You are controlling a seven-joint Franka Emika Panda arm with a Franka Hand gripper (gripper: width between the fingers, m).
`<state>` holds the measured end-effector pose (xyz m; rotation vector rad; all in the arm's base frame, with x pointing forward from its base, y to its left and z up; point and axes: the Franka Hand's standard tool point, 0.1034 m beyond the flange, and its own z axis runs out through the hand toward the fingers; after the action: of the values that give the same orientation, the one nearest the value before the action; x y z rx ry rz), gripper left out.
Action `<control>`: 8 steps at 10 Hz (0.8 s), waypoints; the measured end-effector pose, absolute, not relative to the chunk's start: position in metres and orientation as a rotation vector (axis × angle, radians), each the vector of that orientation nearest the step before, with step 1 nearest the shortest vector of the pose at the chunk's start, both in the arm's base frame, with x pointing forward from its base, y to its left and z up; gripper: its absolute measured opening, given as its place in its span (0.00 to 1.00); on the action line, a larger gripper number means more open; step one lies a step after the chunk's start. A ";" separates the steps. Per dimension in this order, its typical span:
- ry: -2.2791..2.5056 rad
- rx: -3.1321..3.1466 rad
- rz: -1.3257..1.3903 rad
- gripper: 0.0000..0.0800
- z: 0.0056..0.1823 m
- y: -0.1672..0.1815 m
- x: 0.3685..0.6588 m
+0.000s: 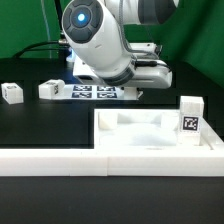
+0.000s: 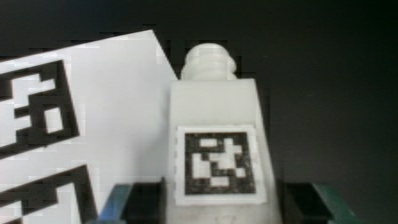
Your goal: Assemble square table
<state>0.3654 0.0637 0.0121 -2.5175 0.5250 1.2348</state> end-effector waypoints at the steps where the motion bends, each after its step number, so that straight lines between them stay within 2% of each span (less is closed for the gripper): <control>1: 0.525 -2.517 1.235 0.36 0.012 0.064 0.365; 4: 0.511 -2.505 1.241 0.36 0.016 0.062 0.367; 8: 0.358 -2.520 1.137 0.36 0.104 0.032 0.435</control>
Offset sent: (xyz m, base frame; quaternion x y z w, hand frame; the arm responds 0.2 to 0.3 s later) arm 0.0000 0.0000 0.0000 0.0000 0.0000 0.0000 1.0000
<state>0.4352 0.0319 0.1043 -2.5197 0.3579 1.1371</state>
